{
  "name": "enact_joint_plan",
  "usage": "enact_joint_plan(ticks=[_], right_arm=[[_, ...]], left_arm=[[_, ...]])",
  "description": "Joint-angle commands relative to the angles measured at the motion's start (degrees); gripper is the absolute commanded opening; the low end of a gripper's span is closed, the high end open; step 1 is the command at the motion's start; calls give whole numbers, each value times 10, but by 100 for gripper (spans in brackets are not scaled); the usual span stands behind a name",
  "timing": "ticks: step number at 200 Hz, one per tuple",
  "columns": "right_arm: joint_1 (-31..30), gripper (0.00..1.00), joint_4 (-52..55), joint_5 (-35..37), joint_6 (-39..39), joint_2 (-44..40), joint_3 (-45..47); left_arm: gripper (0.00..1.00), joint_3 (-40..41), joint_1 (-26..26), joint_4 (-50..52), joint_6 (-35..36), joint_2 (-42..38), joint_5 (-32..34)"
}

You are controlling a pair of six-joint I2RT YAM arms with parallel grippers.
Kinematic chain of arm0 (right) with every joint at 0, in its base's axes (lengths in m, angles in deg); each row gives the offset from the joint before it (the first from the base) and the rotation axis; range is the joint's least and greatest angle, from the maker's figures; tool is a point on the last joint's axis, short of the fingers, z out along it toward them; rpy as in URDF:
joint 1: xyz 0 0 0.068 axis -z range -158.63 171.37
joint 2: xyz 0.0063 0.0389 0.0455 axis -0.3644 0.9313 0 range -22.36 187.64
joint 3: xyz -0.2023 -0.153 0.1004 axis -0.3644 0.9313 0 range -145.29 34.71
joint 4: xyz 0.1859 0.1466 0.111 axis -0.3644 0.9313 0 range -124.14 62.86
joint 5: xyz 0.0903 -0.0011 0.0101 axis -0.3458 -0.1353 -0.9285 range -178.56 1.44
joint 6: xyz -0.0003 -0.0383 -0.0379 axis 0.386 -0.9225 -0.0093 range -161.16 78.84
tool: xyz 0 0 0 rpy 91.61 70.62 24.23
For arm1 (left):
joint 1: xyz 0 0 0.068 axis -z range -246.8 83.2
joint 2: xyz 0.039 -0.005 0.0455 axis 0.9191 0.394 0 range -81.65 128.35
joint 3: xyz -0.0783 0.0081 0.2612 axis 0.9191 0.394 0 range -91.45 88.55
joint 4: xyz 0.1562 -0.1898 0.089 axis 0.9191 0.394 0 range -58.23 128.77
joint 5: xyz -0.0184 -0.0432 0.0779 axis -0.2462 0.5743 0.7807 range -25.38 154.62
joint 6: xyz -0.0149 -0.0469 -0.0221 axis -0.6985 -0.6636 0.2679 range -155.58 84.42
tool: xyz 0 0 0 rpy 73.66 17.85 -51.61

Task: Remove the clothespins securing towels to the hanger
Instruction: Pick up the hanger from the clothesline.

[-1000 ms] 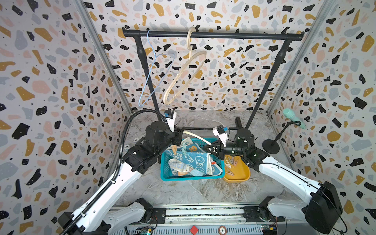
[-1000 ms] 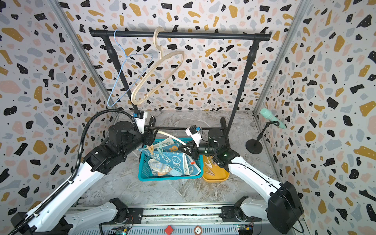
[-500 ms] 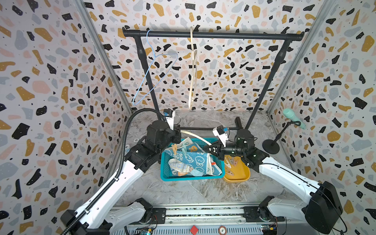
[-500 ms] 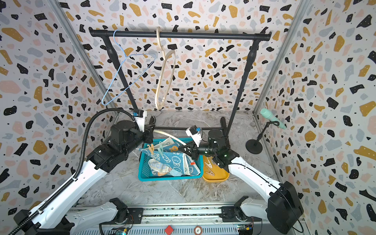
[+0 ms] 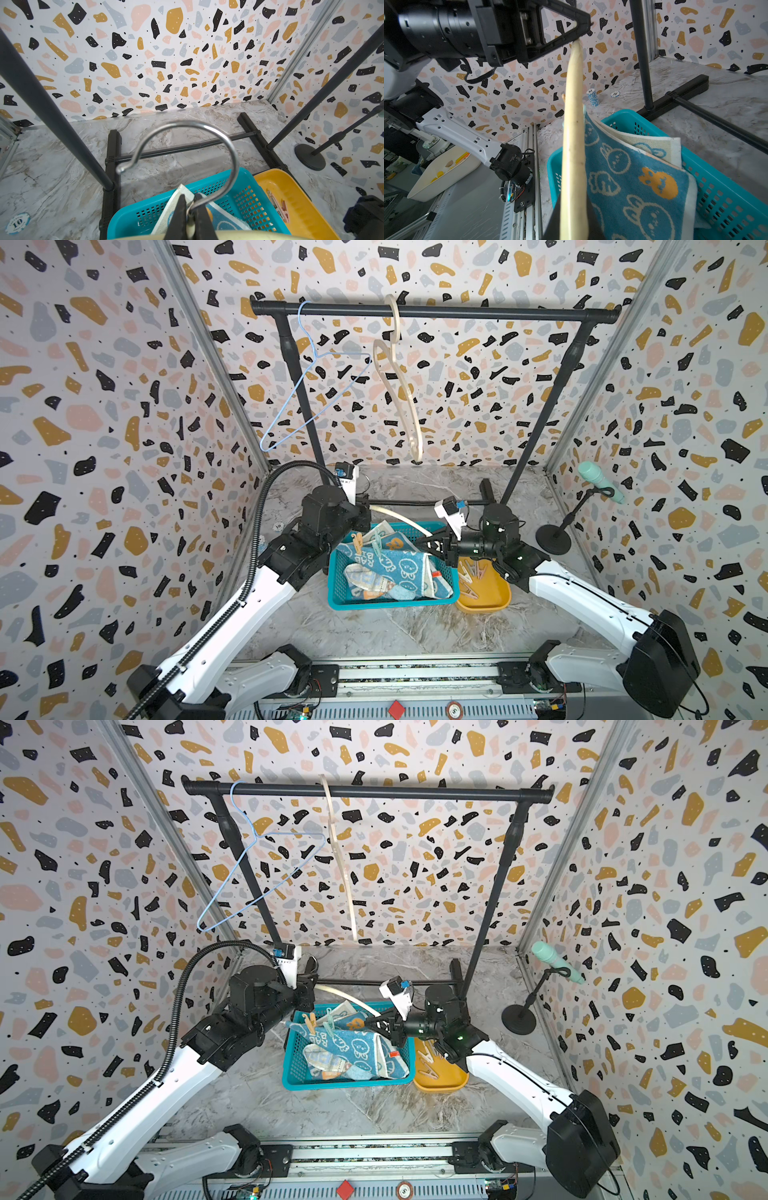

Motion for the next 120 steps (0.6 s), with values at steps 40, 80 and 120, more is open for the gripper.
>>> enact_joint_plan(ticks=[40,80,120], right_arm=[[-11,0,-36,-20,-20,-3,-17],[-11,50,-24,1,-17,-1,-19],[-11,56,-12,32,-16,-22,-15]], left_arm=[[0,11,6,-29,-3,6,-31],[0,25,6,-39,-13,-12,5],[0,36,7,-43,-19,-22,22]])
